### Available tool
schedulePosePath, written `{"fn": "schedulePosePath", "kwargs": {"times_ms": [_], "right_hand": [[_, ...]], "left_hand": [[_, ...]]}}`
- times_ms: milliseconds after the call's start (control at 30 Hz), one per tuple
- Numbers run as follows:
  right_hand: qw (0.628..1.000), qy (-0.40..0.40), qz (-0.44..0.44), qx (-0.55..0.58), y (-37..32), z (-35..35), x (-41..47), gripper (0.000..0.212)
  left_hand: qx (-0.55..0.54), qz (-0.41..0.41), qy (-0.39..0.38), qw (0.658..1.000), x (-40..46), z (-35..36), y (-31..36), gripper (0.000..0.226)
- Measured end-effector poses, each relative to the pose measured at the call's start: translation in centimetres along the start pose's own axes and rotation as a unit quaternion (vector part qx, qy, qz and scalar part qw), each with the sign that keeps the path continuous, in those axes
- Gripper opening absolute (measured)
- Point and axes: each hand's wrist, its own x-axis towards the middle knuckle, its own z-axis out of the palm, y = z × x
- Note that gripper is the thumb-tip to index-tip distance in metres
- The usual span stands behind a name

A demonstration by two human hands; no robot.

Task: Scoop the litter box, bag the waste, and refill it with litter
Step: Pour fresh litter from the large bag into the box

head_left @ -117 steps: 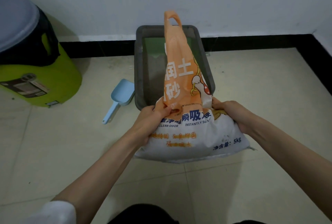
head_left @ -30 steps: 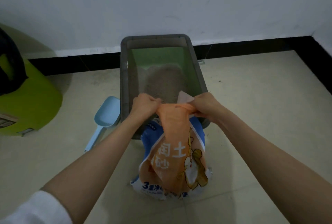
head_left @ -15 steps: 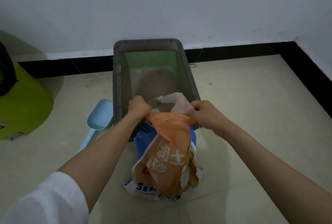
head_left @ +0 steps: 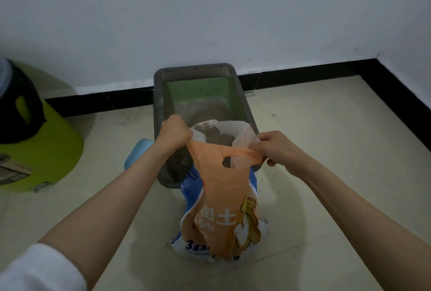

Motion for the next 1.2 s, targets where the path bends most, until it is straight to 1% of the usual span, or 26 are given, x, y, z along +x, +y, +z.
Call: {"fn": "schedulePosePath", "kwargs": {"times_ms": [67, 133, 233, 300, 400, 500, 600, 633, 800, 833, 900, 967, 1033, 1133, 1200], "right_hand": [[1.000, 0.016, -0.012, 0.006, -0.1, -0.1, -0.2, 0.010], [0.999, 0.023, -0.023, 0.020, 0.1, -0.3, -0.7, 0.008], [0.999, 0.012, -0.023, 0.037, 0.7, -0.5, -1.4, 0.013], [0.999, 0.003, -0.017, 0.039, 1.3, -0.6, -1.8, 0.016], [0.999, -0.023, 0.008, 0.037, 1.8, -0.7, -1.7, 0.016], [0.998, -0.055, 0.039, 0.008, 1.2, -1.5, -0.8, 0.018], [0.995, -0.075, 0.061, -0.010, -0.2, -2.3, 0.9, 0.012], [0.995, -0.069, 0.065, -0.015, -0.7, -2.4, 1.6, 0.013], [0.996, 0.013, 0.080, -0.049, -3.4, -1.2, 4.6, 0.031], [0.994, 0.018, 0.082, -0.064, -3.6, -0.6, 5.1, 0.031], [0.989, 0.026, 0.075, -0.121, -3.3, 0.5, 6.3, 0.024], [0.984, 0.064, 0.056, -0.154, -2.4, 1.4, 7.1, 0.017], [0.988, 0.100, 0.039, -0.114, -1.4, 1.7, 7.4, 0.015], [0.988, 0.141, 0.003, -0.065, -0.5, 1.0, 6.6, 0.035], [0.986, 0.155, -0.011, -0.059, -0.1, 0.2, 5.4, 0.042]], "left_hand": [[0.018, 0.029, 0.016, 0.999, -0.5, -0.1, 0.3, 0.018], [0.039, 0.064, 0.039, 0.996, -1.3, -0.2, 0.6, 0.026], [0.052, 0.105, 0.076, 0.990, -2.7, -0.5, 0.6, 0.026], [0.049, 0.120, 0.099, 0.987, -3.6, -0.7, 0.5, 0.025], [0.051, 0.131, 0.131, 0.981, -4.8, -1.2, 0.2, 0.023], [0.058, 0.144, 0.149, 0.977, -5.7, -1.8, 0.0, 0.024], [0.058, 0.150, 0.155, 0.975, -6.2, -2.1, -0.1, 0.024], [0.058, 0.152, 0.156, 0.974, -6.3, -2.1, -0.2, 0.024], [0.055, 0.151, 0.158, 0.974, -6.3, -2.3, -0.4, 0.022], [0.055, 0.150, 0.160, 0.974, -6.3, -2.3, -0.4, 0.022], [0.060, 0.146, 0.157, 0.975, -6.2, -2.3, -0.5, 0.022], [0.065, 0.140, 0.149, 0.977, -5.9, -2.3, -0.5, 0.023], [0.064, 0.136, 0.144, 0.978, -5.5, -2.3, -0.6, 0.023], [0.042, 0.121, 0.151, 0.980, -5.3, -2.1, -0.8, 0.019], [0.028, 0.112, 0.154, 0.981, -5.4, -2.0, -0.9, 0.016]]}}
